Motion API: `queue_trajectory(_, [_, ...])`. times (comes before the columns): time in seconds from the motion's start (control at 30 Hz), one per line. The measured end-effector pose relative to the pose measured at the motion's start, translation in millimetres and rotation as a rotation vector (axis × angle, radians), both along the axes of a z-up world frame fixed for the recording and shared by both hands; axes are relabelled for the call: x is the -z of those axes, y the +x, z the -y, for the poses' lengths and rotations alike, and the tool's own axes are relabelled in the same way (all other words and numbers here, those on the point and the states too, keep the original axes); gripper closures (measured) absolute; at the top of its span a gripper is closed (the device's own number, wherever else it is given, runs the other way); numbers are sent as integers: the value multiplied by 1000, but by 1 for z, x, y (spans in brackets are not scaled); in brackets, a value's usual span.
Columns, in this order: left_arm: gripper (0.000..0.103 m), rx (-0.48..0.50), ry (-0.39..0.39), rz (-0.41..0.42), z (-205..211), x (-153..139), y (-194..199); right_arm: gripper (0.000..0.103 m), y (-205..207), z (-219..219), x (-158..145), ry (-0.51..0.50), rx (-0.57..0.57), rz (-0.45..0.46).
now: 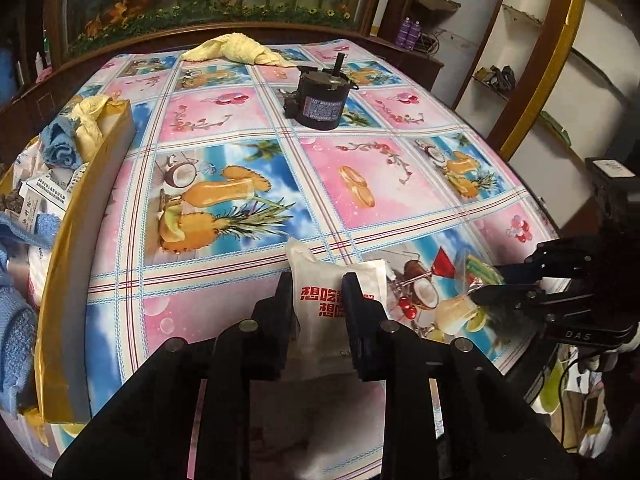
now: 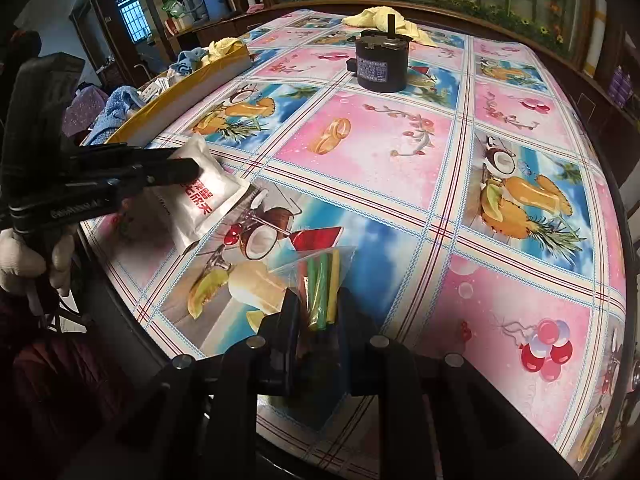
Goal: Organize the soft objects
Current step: 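Grasp the white glove bag with the left tool while the right tool grasps the stick bag, then carry the glove bag and stick bag over the foam box and lower them in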
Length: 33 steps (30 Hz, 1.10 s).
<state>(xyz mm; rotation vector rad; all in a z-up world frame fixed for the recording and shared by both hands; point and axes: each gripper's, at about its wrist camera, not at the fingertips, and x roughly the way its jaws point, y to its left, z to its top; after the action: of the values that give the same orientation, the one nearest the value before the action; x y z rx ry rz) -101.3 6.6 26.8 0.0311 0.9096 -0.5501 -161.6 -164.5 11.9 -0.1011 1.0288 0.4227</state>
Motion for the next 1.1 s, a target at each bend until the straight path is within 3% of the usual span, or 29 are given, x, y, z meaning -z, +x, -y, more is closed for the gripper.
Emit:
queue_trajectory(0.1, [80, 49, -71, -45, 0, 0, 1, 87, 0, -1, 0, 3, 2, -1])
queue_trajectory(0.13, [76, 63, -94, -72, 2, 3, 2, 87, 0, -3, 0, 4, 1, -1])
queue_trajectory(0.2, [57, 69, -94, -131, 8, 10, 5, 86, 0, -4, 0, 9, -5, -5])
queue_trajectory(0.23, [45, 59, -61, -142, 12, 13, 5, 86, -1, -5, 0, 10, -3, -5])
queue_trajectory(0.4, [42, 95, 113, -47, 37, 15, -10, 86, -1, -2, 1, 37, 6, -5])
queue_trajectory(0.47, [30, 122, 164, -14, 47, 18, -17, 86, -3, -1, 1, 34, 4, -3])
queue_trajectory(0.53, [27, 158, 230, 27, 63, 22, -27, 86, -6, 2, 1, 35, 6, 0])
queue_trajectory(0.57, [21, 174, 250, 51, 70, 23, -31, 86, -7, 4, 1, 38, 8, 1])
queue_trajectory(0.7, [20, 239, 211, 85, 81, 27, -39, 86, -11, 14, 2, 65, 15, 5])
queue_trajectory(0.73, [23, 242, 205, 77, 82, 27, -37, 86, -11, 14, 2, 66, 15, 7])
queue_trajectory(0.77, [34, 252, 197, 82, 83, 25, -38, 87, -12, 13, 2, 65, 16, 8])
queue_trajectory(0.9, [42, 241, 188, 76, 82, 20, -39, 90, -16, 8, 2, 78, 13, 10])
queue_trajectory(0.93, [50, 235, 167, 71, 80, 17, -38, 90, -16, 8, 2, 87, 15, 9])
queue_trajectory(1.1, [51, 194, 117, 56, 64, 6, -36, 90, -16, 9, -3, 119, 30, 20])
